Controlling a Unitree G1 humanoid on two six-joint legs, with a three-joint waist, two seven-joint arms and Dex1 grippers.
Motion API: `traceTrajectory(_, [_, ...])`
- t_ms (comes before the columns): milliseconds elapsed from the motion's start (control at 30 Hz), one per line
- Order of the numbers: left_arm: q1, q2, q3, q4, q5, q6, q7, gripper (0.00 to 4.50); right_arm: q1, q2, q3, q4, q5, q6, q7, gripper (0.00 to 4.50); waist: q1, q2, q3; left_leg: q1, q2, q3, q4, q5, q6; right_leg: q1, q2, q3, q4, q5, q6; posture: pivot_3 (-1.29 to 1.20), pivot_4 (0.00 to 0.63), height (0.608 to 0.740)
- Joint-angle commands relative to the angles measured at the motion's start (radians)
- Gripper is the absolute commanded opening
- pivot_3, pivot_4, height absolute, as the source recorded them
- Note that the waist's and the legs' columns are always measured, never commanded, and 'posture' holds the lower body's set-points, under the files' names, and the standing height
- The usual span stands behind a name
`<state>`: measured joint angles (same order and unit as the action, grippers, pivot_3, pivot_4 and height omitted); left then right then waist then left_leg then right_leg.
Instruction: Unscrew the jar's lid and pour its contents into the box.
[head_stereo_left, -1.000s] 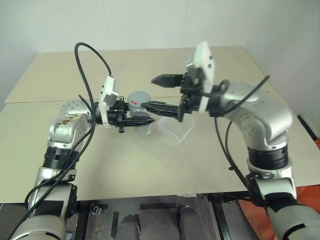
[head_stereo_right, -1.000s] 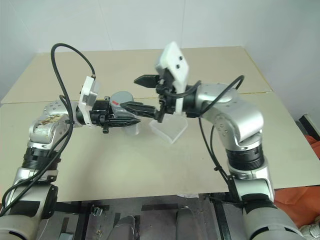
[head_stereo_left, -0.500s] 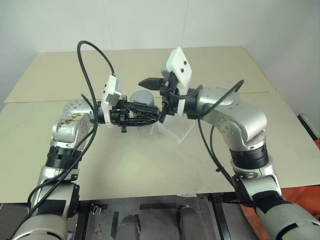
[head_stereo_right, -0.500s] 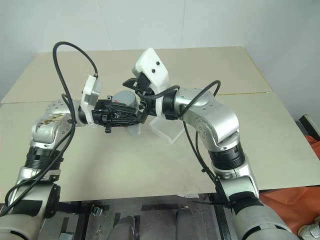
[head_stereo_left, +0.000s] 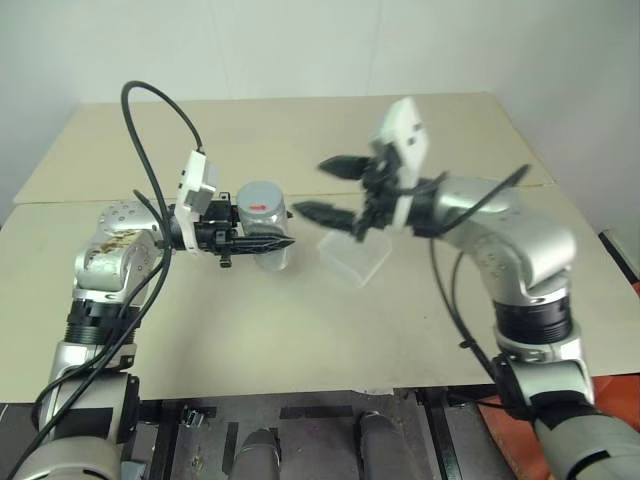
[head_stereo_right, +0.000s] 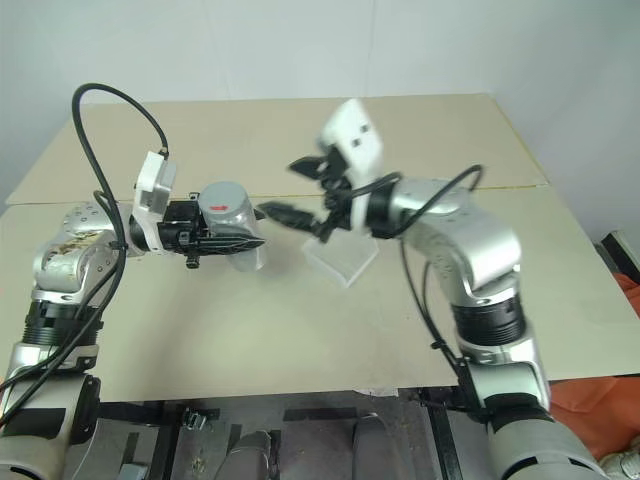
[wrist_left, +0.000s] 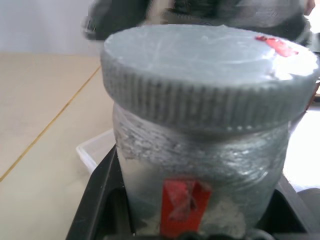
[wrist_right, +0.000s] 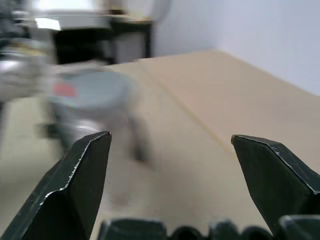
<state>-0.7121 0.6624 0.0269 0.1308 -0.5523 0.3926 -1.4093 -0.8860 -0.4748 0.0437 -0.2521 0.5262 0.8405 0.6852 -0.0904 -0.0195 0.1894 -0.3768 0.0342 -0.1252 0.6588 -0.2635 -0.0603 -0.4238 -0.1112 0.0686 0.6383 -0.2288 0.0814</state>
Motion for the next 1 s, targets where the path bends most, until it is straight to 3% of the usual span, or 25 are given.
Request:
traceTrajectory(33, [0.001, 0.011, 0.028, -0.043, -0.025, -0.007, -0.008, 1.94, 0.007, -0.024, -0.040, -0.032, 0.020, -0.006, 0.010, 4.45, -0.001, 0.000, 0.000, 0.000, 0.000, 0.000, 0.000, 0.000, 0.000, 0.000, 0.000, 0.000, 0.000, 0.000, 0.000, 0.00, 0.150, 0.740])
traceTrajectory(233, [-0.023, -0.008, 0.015, -0.012, -0.010, -0.017, 0.003, 1.94, 0.014, -0.036, -0.030, -0.087, 0.063, 0.003, 0.049, 4.45, -0.008, 0.000, 0.000, 0.000, 0.000, 0.000, 0.000, 0.000, 0.000, 0.000, 0.000, 0.000, 0.001, 0.000, 0.000, 0.00, 0.150, 0.740])
traceTrajectory(400, [-0.070, -0.055, -0.020, 0.054, 0.023, -0.050, 0.001, 1.94, -0.017, 0.028, 0.004, -0.158, 0.130, 0.027, 0.044, 4.45, -0.007, 0.000, 0.000, 0.000, 0.000, 0.000, 0.000, 0.000, 0.000, 0.000, 0.000, 0.000, 0.000, 0.000, 0.000, 0.00, 0.150, 0.740])
traceTrajectory(600, [-0.118, -0.096, -0.041, 0.084, 0.033, -0.065, -0.021, 1.94, -0.058, 0.091, 0.100, -0.103, 0.067, -0.002, 0.017, 4.45, -0.008, 0.000, 0.000, 0.000, 0.000, 0.000, 0.000, 0.000, 0.000, 0.000, 0.000, 0.000, 0.001, 0.000, 0.000, 0.00, 0.150, 0.740])
traceTrajectory(1000, [-0.105, -0.085, -0.044, 0.059, 0.037, -0.056, -0.053, 1.94, -0.122, 0.166, 0.136, 0.017, -0.001, -0.055, 0.023, 4.45, -0.007, 0.000, 0.000, 0.000, 0.000, 0.000, 0.000, 0.000, 0.000, 0.000, 0.000, 0.000, 0.001, 0.000, 0.000, 0.00, 0.150, 0.740])
